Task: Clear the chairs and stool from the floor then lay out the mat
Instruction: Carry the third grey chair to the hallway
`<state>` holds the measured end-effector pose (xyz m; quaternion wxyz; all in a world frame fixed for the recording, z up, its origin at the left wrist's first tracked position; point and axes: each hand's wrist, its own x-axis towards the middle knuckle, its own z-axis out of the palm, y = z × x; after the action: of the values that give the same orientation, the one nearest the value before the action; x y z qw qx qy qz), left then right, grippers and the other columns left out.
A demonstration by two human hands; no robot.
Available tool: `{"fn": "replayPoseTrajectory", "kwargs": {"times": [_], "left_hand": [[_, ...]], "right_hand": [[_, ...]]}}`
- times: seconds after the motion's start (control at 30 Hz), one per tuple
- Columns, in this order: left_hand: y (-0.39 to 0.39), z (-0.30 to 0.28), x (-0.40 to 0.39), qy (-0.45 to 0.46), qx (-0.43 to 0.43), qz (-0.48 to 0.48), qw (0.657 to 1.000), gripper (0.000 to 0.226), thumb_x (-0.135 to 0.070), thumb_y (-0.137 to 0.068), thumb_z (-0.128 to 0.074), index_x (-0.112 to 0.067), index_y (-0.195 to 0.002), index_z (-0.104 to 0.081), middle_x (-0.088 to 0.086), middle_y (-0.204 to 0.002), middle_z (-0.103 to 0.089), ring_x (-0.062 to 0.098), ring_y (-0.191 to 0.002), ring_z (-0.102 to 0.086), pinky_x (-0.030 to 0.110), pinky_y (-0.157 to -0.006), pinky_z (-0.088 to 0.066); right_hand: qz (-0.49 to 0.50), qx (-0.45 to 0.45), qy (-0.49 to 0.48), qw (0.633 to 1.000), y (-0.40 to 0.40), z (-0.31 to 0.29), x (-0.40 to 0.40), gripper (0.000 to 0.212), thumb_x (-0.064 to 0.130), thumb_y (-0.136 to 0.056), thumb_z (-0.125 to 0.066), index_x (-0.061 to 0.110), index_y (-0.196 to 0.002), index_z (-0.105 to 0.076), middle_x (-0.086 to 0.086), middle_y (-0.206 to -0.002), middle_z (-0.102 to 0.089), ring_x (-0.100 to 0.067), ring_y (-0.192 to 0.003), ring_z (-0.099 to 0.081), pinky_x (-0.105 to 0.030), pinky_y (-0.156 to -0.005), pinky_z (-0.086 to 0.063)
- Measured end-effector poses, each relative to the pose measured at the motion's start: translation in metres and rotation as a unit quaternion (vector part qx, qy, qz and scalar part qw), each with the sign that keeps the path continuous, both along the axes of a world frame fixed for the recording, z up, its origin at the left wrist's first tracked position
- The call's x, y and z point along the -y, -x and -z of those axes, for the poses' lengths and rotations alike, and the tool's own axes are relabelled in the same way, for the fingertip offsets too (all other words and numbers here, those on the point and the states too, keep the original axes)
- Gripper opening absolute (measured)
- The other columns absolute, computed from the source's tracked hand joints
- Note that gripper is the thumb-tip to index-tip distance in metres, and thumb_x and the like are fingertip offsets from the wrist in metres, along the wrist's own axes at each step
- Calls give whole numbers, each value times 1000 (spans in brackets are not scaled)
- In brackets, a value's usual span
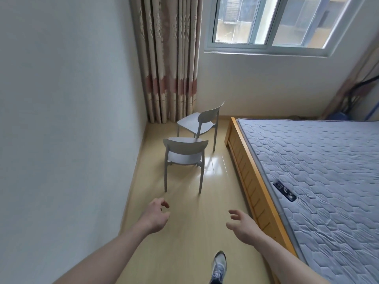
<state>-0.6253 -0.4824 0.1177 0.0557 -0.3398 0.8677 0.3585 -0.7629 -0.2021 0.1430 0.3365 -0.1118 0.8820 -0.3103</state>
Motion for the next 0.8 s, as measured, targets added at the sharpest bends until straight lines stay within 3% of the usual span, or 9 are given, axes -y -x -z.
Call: {"fn": "replayPoseTrajectory", "kwargs": {"times": [0.17,0.37,0.6,0.8], "left_hand": [[58,8,36,-4,1,-8,1000,22,-29,-91,-60,-27,-113,-61,-5,-124,-56,13,-107,-57,30,-86,-50],[146,12,83,2,16,-40,999,21,-29,-91,-61,-28,-112,-61,-6,-124,-57,13,-103,-58,28,-86,-49],[239,14,125,-10,34,-108,994,19,-29,-88,-61,-30,-107,-62,-6,-111,-57,10,-90,-58,28,-76,-51],[297,29,167,-35,60,-146,987,25,-28,-89,-61,-26,-113,-61,-3,-106,-56,12,-85,-57,24,-66,-43]], "right_hand": [[-7,6,6,1000,71,9,41,54,24,-98,-63,25,-148,-44,-1,-147,-51,-21,-129,-54,-29,-97,-47],[-28,31,15,999,180,20,91,53,25,-96,-64,26,-146,-46,0,-146,-52,-13,-113,-53,-28,-94,-48],[-76,38,-5,996,311,24,142,53,25,-96,-62,24,-146,-45,-3,-146,-53,-15,-115,-56,-28,-94,-50],[-87,64,-13,994,387,34,201,52,26,-95,-62,24,-145,-47,-3,-144,-54,-18,-114,-60,-31,-93,-53]]}}
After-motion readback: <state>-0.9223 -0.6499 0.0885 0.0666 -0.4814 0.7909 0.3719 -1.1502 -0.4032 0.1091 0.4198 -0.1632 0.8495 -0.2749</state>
